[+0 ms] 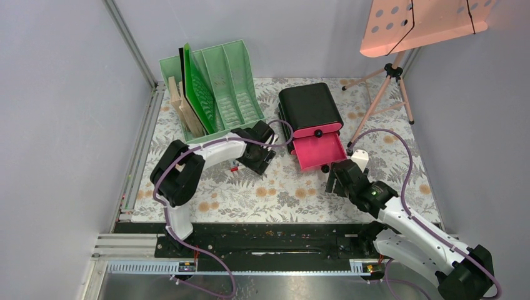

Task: Organize the desk
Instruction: Pick up the stationery from the center of the board.

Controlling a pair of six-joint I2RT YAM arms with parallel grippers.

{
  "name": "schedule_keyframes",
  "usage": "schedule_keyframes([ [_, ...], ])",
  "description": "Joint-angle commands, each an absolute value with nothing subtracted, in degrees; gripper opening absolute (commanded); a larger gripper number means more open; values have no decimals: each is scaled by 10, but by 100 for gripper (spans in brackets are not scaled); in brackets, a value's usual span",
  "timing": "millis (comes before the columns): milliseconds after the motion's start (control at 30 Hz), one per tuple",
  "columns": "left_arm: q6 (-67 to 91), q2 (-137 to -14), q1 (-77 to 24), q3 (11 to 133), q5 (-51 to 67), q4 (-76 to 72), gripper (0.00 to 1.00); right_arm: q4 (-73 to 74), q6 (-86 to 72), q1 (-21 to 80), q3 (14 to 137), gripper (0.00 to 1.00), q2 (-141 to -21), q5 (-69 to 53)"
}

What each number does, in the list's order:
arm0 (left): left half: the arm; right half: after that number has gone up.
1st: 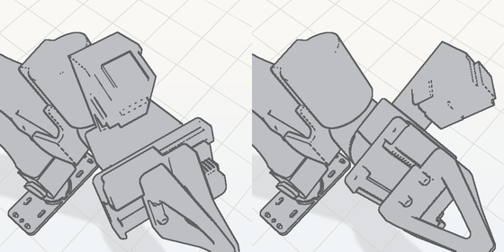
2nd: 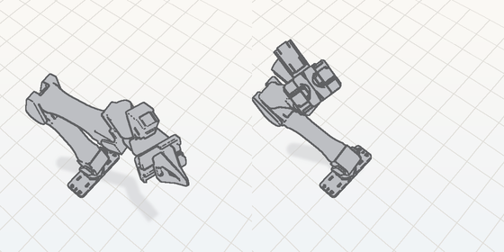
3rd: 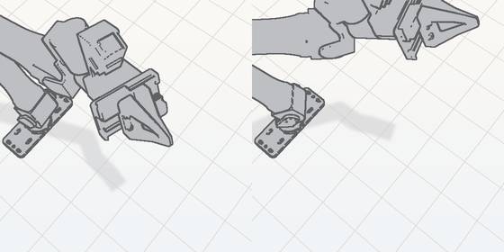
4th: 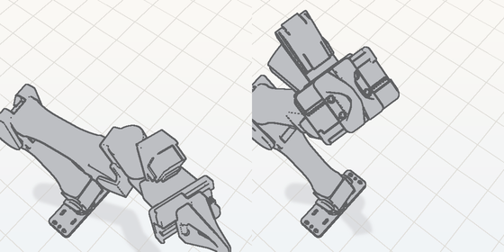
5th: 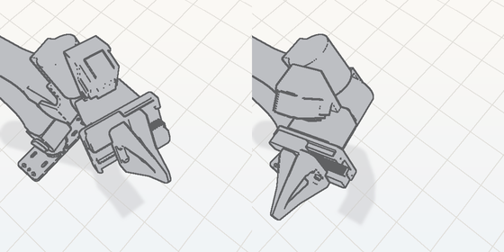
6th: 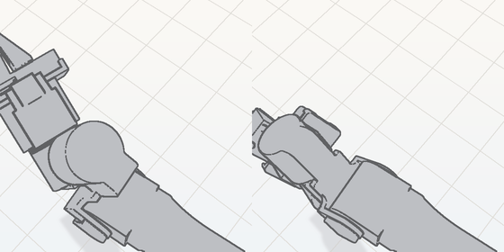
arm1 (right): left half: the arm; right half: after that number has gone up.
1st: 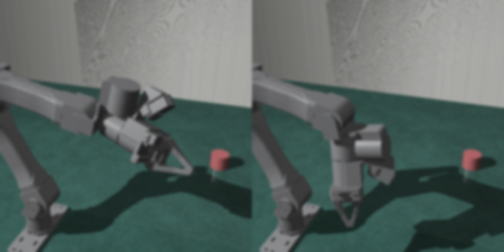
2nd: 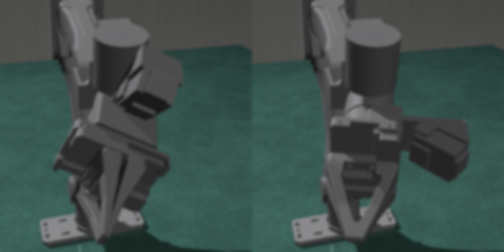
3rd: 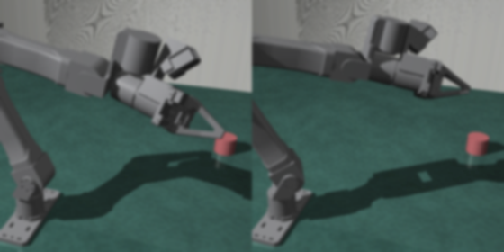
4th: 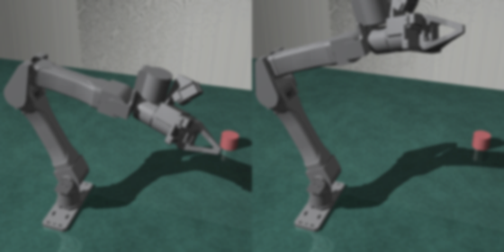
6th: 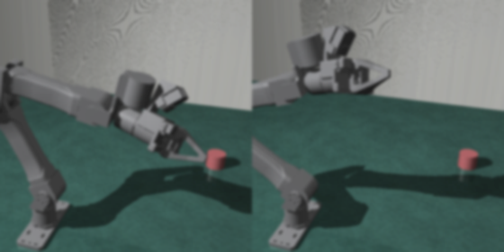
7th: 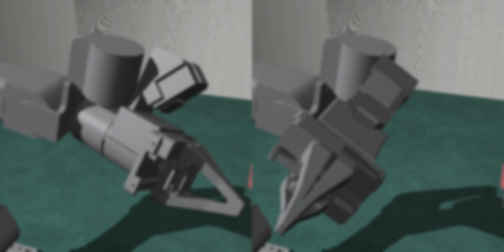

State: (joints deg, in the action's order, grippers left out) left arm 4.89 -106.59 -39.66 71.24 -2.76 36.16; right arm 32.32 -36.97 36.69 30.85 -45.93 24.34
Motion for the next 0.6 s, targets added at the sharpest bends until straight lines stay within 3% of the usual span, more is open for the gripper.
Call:
schedule_keyframes([
  [0, 36, -1037, -392, 725, -39, 340, 62, 323, -370, 366, 311, 76, -459, 245],
  [133, 32, -1022, -391, 713, -38, 331, 58, 322, -370, 365, 313, 76, -468, 244],
  [567, 30, -1039, -355, 707, -4, 340, 57, 321, -369, 365, 314, 76, -473, 243],
])
